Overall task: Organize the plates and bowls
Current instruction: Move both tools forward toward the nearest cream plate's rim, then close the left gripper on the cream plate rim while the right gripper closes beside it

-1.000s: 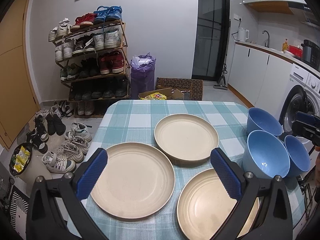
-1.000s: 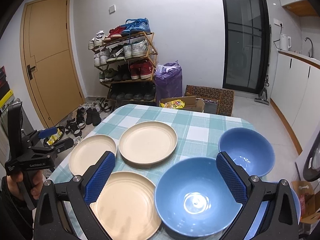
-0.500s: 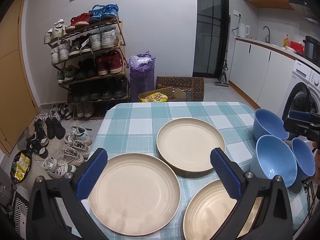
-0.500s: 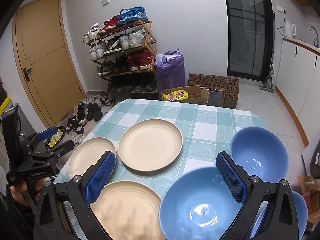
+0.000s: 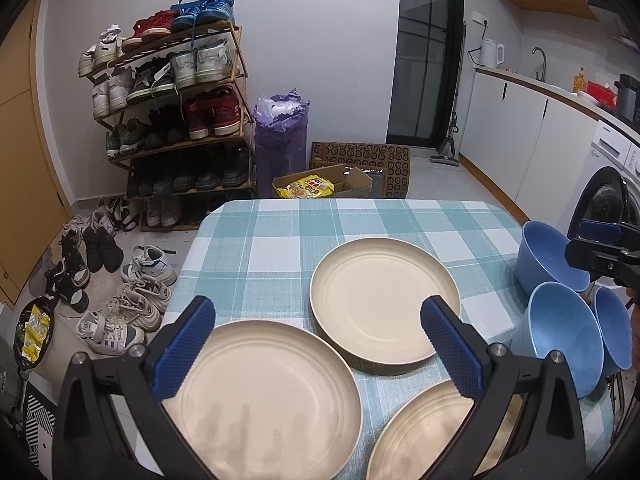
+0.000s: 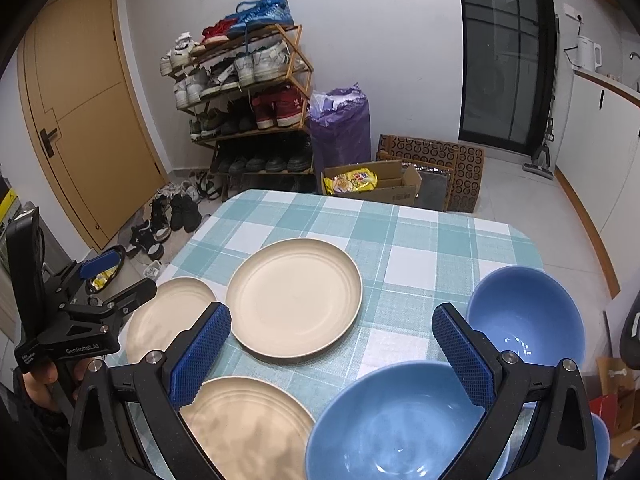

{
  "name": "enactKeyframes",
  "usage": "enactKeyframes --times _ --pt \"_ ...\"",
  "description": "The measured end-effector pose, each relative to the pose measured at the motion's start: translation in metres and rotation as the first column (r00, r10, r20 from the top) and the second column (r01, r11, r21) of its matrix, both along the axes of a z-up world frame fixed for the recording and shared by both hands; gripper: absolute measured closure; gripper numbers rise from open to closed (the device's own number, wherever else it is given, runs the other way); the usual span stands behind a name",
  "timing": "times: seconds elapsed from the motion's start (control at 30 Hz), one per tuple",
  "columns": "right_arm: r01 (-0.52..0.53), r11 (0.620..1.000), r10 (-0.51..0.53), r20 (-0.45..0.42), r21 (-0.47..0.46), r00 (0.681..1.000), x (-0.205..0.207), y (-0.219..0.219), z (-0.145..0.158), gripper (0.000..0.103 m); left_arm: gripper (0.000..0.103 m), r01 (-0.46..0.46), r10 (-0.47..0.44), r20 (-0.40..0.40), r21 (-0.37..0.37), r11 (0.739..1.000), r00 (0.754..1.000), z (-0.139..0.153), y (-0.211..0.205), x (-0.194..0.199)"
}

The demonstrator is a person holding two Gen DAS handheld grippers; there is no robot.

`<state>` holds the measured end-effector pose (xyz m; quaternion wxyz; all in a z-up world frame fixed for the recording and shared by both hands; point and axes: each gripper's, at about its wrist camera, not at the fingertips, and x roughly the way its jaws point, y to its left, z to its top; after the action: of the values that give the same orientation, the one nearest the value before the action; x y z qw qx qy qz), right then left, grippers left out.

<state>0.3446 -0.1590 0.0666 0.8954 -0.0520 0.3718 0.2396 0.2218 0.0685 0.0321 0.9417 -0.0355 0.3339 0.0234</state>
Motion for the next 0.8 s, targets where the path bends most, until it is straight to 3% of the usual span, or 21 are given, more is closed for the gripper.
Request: enactKeyframes --times 0.8 --pt "0.037 0.996 -0.051 -0.200 -0.076 0.978 0.083 0.038 -0.052 0.000 0.000 0.001 -0.001 -0.111 0.001 1.000 0.994 -0.037 0.012 0.057"
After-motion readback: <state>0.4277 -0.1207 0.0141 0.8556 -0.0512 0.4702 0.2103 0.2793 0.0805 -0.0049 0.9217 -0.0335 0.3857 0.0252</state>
